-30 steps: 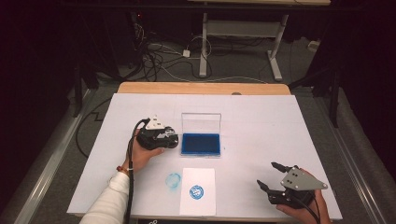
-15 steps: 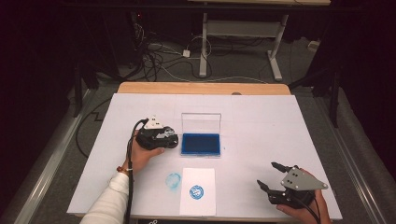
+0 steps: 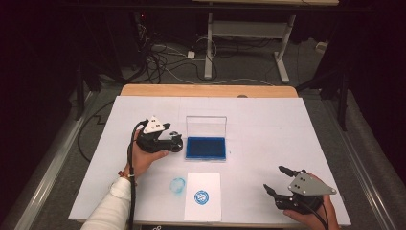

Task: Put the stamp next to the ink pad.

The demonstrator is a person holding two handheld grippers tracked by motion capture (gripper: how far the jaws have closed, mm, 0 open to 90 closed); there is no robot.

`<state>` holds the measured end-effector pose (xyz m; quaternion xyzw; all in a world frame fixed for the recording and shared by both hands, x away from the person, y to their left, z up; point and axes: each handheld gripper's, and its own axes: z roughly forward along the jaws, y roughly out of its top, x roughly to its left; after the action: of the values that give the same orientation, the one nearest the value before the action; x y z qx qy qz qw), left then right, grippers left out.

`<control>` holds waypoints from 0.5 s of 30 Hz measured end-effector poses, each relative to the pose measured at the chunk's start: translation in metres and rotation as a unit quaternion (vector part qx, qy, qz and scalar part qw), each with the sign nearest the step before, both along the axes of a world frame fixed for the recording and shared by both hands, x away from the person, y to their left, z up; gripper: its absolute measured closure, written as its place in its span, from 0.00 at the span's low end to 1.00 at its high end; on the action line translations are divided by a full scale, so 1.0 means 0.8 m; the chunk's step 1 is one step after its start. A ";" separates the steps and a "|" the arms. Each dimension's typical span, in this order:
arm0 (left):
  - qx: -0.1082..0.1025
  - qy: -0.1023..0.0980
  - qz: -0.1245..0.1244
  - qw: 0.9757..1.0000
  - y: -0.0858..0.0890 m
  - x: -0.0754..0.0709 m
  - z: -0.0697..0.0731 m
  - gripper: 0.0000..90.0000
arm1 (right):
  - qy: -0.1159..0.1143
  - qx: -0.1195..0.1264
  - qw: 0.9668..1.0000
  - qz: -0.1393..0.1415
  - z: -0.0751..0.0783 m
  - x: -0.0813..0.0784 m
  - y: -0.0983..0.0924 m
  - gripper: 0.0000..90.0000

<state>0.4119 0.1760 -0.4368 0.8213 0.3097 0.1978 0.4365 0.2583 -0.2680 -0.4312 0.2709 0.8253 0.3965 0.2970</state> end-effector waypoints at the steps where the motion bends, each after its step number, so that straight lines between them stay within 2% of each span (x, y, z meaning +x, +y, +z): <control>1: 0.001 -0.003 0.001 1.000 0.000 -0.001 0.001 0.37 | 0.000 0.000 1.000 0.000 0.000 0.000 0.000 0.30; 9: 0.011 -0.022 0.030 0.999 -0.007 -0.006 0.007 0.23 | 0.000 0.000 1.000 0.000 0.000 0.000 0.001 0.30; 15: 0.012 -0.029 0.033 0.999 -0.009 -0.009 0.010 0.18 | 0.000 -0.001 1.000 0.002 0.000 0.000 0.001 0.30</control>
<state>0.4045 0.1689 -0.4290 0.8098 0.3211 0.2394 0.4287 0.2583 -0.2670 -0.4313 0.2692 0.8262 0.3962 0.2966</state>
